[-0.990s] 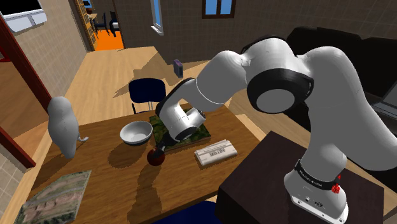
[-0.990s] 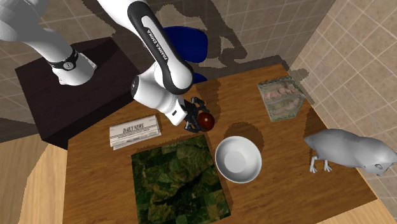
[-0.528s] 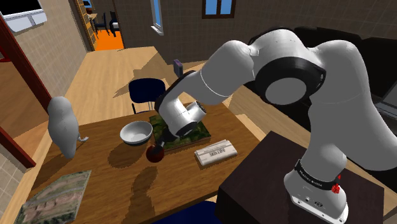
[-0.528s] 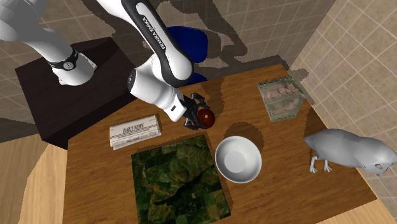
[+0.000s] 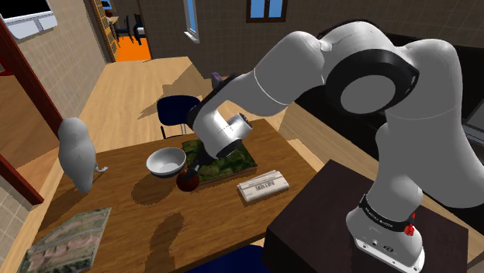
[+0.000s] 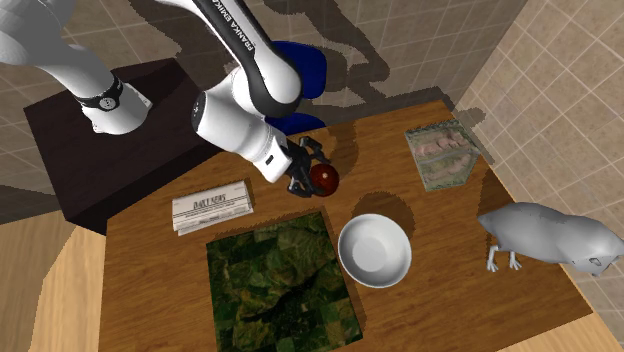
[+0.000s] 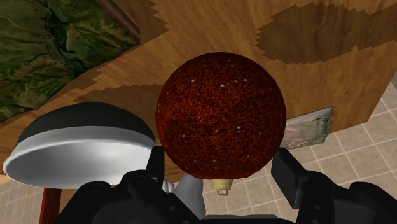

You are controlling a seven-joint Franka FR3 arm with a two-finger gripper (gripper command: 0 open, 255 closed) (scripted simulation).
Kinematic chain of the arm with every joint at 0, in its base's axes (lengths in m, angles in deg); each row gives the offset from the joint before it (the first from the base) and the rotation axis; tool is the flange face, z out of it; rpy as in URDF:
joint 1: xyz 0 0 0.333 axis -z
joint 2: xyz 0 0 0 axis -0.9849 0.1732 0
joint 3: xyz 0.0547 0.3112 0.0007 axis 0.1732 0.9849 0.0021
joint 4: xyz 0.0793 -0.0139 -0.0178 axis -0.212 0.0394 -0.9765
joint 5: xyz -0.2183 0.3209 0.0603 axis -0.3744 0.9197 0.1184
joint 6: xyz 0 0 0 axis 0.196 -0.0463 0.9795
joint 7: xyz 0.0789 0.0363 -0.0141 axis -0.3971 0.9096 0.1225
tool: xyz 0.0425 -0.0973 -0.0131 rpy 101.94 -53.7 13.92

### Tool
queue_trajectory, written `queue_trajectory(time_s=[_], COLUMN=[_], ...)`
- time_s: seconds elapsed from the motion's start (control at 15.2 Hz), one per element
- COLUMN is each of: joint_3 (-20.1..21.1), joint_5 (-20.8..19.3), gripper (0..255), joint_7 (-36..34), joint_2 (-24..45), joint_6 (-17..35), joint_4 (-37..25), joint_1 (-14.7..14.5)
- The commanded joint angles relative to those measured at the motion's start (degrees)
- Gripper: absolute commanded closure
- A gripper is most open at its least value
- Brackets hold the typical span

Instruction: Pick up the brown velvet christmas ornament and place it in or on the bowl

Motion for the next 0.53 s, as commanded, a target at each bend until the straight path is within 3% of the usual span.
queue_trajectory(time_s=[0.0, 0.46], joint_3=[-0.02, -0.16], joint_5=[-1.96, -8.65], gripper=[255, 255], joint_7=[-1.64, -7.46], joint_2=[-1.49, -6.24], joint_6=[0.58, 2.36], joint_4=[0.56, 2.42], joint_1=[-0.08, -0.58])
